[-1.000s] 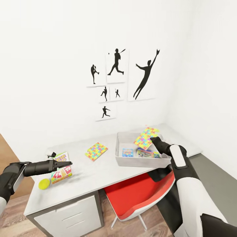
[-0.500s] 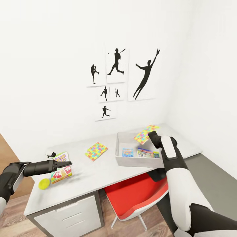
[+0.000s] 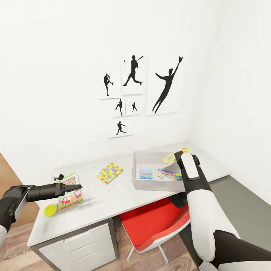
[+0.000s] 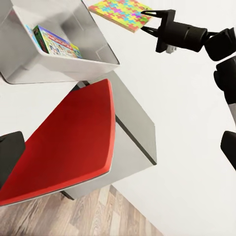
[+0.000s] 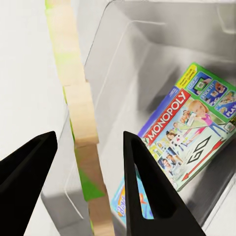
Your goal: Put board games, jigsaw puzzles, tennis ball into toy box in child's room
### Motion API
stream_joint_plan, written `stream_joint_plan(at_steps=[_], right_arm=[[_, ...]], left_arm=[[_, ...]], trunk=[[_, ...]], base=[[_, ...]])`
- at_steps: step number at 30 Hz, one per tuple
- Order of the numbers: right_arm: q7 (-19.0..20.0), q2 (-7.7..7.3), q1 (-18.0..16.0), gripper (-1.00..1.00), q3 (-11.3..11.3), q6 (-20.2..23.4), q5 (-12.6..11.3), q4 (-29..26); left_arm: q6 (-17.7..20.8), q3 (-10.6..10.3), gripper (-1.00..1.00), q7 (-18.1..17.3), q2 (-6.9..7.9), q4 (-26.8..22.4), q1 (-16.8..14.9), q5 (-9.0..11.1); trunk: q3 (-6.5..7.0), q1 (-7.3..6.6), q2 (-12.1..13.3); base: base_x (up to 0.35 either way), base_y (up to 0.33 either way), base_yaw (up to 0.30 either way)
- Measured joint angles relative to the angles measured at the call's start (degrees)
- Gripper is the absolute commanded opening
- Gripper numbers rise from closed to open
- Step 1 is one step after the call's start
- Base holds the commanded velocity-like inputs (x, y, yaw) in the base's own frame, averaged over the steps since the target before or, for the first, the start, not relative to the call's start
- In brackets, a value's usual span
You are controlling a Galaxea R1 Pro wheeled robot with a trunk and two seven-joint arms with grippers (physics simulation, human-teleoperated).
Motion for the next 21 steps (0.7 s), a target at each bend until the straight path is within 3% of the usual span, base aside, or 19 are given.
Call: stream_joint_plan(at_steps=[11, 16, 21], right_arm=[[-0.6, 0.0, 0.0, -1.0, 2.0, -0.7, -0.9, 0.1], [-0.6, -0.01, 0.0, -1.0, 2.1, -0.5, -4.9, 0.3], [-0.6, 0.0, 0.0, -1.0, 2.1, -0.4, -6.5, 0.3]], left_arm=[[0.0, 0.0, 1.0, 0.0, 0.08, 0.0, 0.0, 0.0], [0.0, 0.0, 1.0, 0.0, 0.08, 0.0, 0.0, 0.0], [0.0, 0.0, 1.0, 0.0, 0.08, 0.0, 0.0, 0.0]], trunk=[[0.0, 0.0, 0.0], [0.0, -0.02, 0.0], [0.0, -0.01, 0.0]], base=[[0.001, 0.0, 0.0], [0.113, 0.077, 0.0], [0.122, 0.057, 0.0]])
